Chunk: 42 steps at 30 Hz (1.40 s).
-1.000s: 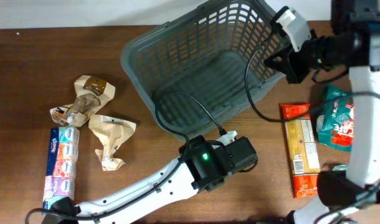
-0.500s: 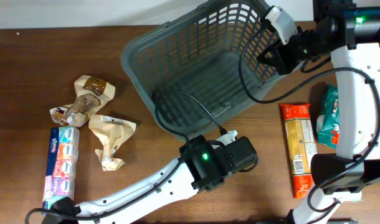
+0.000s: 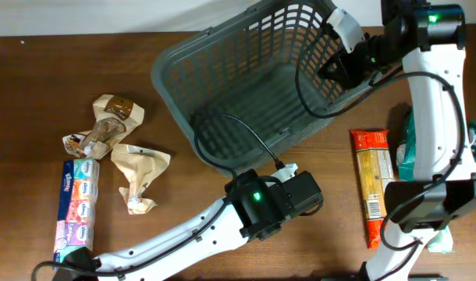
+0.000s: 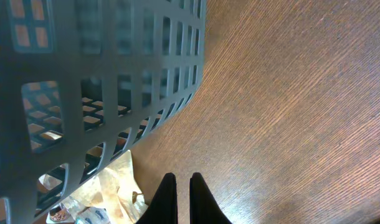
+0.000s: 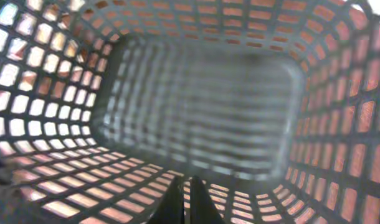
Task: Pack container
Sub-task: 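Slide the held basket back toward the far edge of the table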
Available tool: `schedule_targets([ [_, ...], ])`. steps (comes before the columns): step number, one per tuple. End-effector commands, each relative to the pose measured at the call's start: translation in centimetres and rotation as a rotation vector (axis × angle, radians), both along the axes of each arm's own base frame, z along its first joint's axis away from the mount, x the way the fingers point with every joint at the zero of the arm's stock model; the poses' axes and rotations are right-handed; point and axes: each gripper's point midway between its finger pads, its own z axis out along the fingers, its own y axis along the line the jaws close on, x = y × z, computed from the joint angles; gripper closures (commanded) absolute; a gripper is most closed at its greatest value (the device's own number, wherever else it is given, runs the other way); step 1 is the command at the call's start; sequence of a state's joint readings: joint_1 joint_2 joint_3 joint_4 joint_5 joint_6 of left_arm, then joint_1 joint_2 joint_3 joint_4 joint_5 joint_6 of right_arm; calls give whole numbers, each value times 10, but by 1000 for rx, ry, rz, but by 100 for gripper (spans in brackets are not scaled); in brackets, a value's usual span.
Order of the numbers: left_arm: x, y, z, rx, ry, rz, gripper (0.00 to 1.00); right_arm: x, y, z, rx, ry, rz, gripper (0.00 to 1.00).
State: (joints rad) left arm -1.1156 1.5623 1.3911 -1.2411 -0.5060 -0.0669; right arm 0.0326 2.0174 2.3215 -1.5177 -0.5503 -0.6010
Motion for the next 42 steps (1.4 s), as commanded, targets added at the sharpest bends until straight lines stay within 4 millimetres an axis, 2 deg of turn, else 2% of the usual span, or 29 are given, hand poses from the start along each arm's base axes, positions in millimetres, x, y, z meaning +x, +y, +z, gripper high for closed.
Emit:
schedule_targets([
  [1,2,-1,6,-3,-21,-14,98,7,-6,-3,-37,5,-64,96],
  [18,16,8,16,46,-114,3,98,11,-21,-9,-88,46,-191,97],
  [22,17,8,16,45,-118,6,98,16,-38,-14,-153,69,-317,96],
  [29,29,17,17,41,-127,54,98,17,-53,-18,-207,93,-435,96],
  [42,49,29,20,49,-149,86,98,13,-55,-20,-213,120,-458,96],
])
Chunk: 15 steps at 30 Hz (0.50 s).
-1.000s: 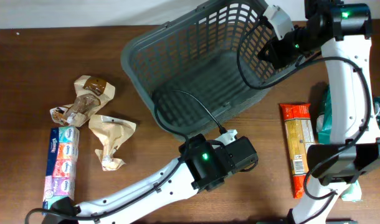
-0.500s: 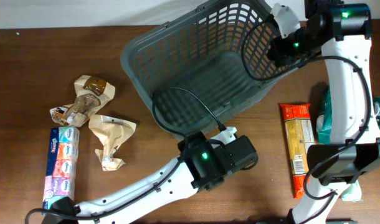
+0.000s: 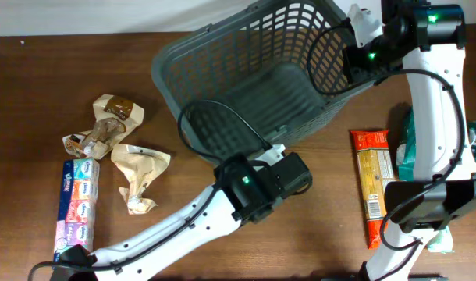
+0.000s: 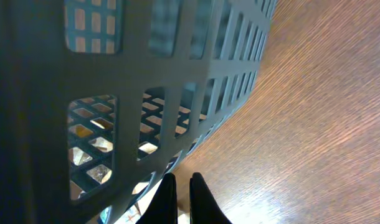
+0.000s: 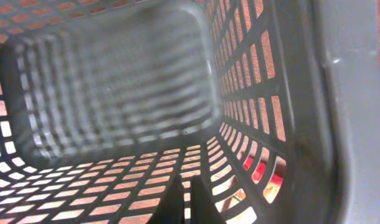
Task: Pack container
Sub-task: 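Slide the held basket back toward the far edge of the table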
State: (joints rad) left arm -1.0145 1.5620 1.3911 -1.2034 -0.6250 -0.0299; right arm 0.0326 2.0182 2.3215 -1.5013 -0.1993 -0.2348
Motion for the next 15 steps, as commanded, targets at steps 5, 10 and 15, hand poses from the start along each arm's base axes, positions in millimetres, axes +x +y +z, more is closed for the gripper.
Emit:
schedule_targets([
  [5,15,3,9,17,-41,-25,98,-6,0,-2,-7,30,-14,96],
  [10,24,11,10,14,-46,5,98,-12,0,-5,-2,60,-30,96],
  [15,32,23,10,16,-45,46,98,-17,0,-6,4,86,-48,96],
])
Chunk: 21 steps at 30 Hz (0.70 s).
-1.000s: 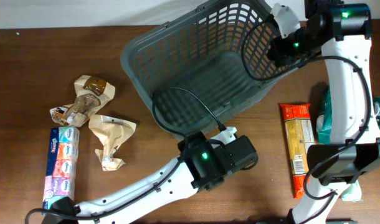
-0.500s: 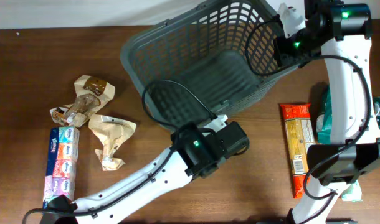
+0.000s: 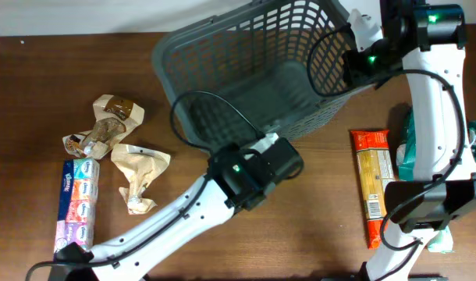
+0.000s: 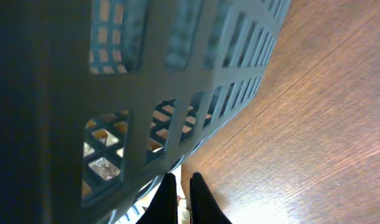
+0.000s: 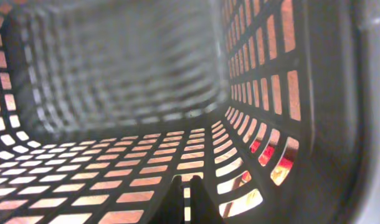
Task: Pack container
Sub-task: 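Slide the held basket back toward the far edge of the table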
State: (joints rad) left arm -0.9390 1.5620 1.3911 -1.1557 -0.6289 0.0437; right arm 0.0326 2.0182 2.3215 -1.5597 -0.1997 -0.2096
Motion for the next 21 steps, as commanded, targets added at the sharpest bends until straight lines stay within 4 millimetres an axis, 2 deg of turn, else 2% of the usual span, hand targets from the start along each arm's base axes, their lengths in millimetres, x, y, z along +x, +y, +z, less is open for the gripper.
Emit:
schedule_targets([
  [1,13,14,8,9,-30,39,98,-5,1,-2,-1,26,-24,96],
  [10,34,32,10,-12,-55,108,98,-14,1,-4,2,69,-41,96],
  [21,52,43,14,-27,-80,134,98,-20,1,-6,6,99,-53,96],
])
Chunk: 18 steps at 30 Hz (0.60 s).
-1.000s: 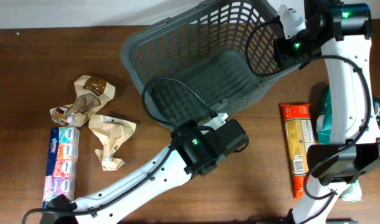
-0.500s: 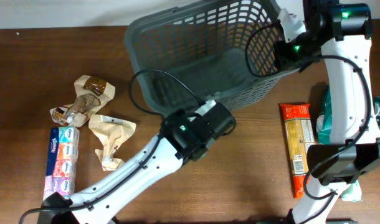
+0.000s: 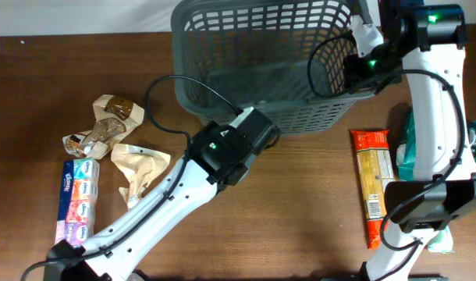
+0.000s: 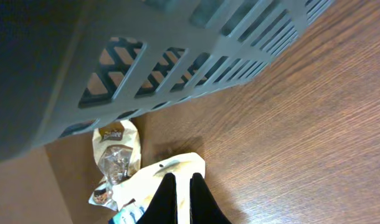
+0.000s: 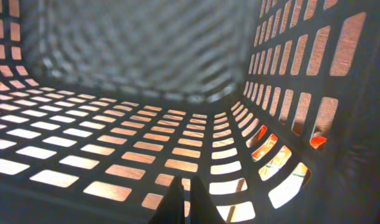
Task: Pack container
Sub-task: 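Slide the held basket back toward the far edge of the table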
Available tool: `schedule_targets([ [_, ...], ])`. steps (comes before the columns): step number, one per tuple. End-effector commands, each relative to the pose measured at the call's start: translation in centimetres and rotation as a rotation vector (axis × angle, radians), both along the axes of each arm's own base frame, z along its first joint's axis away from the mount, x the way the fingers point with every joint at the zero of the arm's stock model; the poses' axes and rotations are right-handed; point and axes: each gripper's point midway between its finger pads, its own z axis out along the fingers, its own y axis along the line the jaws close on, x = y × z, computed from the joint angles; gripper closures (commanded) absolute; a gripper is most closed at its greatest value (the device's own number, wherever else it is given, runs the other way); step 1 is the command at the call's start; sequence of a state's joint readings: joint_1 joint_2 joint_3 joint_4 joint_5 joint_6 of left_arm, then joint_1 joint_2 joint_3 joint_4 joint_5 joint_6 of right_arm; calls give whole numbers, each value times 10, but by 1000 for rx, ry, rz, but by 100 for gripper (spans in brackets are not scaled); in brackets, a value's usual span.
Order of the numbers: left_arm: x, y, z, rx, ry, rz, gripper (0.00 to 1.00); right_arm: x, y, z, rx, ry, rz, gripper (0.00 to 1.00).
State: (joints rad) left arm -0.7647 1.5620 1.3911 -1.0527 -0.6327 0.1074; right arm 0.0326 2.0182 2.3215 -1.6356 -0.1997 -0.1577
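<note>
The grey plastic basket [image 3: 300, 117] stands at the table's back middle, mouth up and empty, its sides square with the table. My left gripper [image 3: 260, 131] is shut with nothing in it, at the basket's front left wall. In the left wrist view the gripper [image 4: 184, 178] points along the table under the basket wall [image 4: 146, 56]. My right gripper [image 3: 357, 69] is at the right wall just inside the rim. It [image 5: 185, 182] is shut over the latticed inside [image 5: 146, 56].
Left of the basket lie two brown paper packets [image 3: 113, 117], a cream packet [image 3: 140, 176] and a tissue pack [image 3: 76, 207]. At the right lie an orange pasta packet [image 3: 374, 183] and a green packet [image 3: 410, 148]. The cream packet [image 4: 177, 167] lies ahead of my left fingers.
The basket has turned from askew to square with the table and now sits further back. My left gripper has moved left and back along its front wall. The right gripper stays at the right wall.
The basket first lay askew and tilted, mouth toward the back right, my right gripper in its mouth and the left shut by its front corner. At each later moment it stood straighter and further back, with the left gripper further left. Now it is square.
</note>
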Motion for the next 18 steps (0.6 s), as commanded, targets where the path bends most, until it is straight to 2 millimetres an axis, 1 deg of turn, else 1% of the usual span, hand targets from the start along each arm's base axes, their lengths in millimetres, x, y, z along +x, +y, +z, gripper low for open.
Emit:
schedule_targets([
  [1,6,8,7,12,-22,12,98,-3,2,0,-1,15,-3,96],
  [8,14,12,9,8,-36,18,98,-8,4,-1,7,33,-1,97],
  [18,21,6,13,-6,-58,-9,98,-14,7,-2,17,57,6,96],
])
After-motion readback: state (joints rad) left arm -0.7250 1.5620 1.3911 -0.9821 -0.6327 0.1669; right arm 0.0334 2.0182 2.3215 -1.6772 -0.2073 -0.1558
